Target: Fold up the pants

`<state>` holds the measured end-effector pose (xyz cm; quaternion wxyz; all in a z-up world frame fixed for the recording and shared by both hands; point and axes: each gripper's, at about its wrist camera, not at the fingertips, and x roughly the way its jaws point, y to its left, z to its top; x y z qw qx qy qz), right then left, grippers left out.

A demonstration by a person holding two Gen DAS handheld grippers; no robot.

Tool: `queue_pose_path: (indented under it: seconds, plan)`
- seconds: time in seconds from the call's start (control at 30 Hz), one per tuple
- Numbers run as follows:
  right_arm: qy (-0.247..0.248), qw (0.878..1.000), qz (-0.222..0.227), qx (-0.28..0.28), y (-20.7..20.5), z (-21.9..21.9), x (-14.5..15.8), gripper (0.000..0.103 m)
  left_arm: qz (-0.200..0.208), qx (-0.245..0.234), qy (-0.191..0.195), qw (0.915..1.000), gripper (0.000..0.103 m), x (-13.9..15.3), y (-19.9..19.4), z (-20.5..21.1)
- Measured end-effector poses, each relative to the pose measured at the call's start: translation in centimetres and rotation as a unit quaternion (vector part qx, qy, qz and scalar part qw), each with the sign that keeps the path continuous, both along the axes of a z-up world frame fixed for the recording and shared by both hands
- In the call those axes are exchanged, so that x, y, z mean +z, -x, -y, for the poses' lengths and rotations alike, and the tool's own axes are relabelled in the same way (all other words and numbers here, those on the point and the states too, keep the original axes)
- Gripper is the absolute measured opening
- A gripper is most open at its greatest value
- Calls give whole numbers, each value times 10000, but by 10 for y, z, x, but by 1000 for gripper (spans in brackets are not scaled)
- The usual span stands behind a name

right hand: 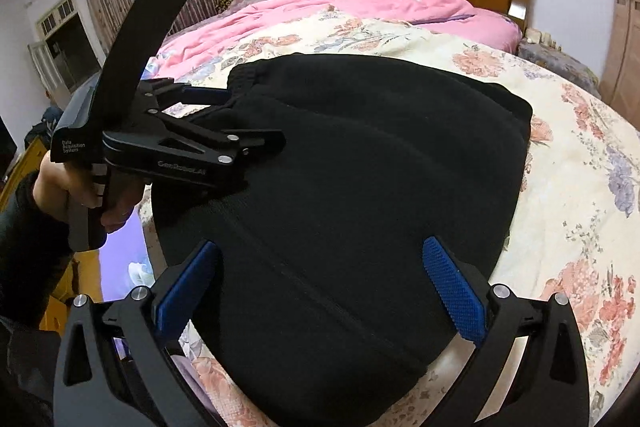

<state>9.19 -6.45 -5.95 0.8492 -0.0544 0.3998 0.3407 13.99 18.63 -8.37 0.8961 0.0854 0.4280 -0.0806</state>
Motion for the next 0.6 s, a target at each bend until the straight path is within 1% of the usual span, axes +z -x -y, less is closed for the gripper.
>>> queue_pose_path:
  seconds: [0.6]
  plan:
    - [-44, 10000, 7, 51, 0, 2, 0, 99, -6, 13, 48, 10000, 102, -1, 0, -2]
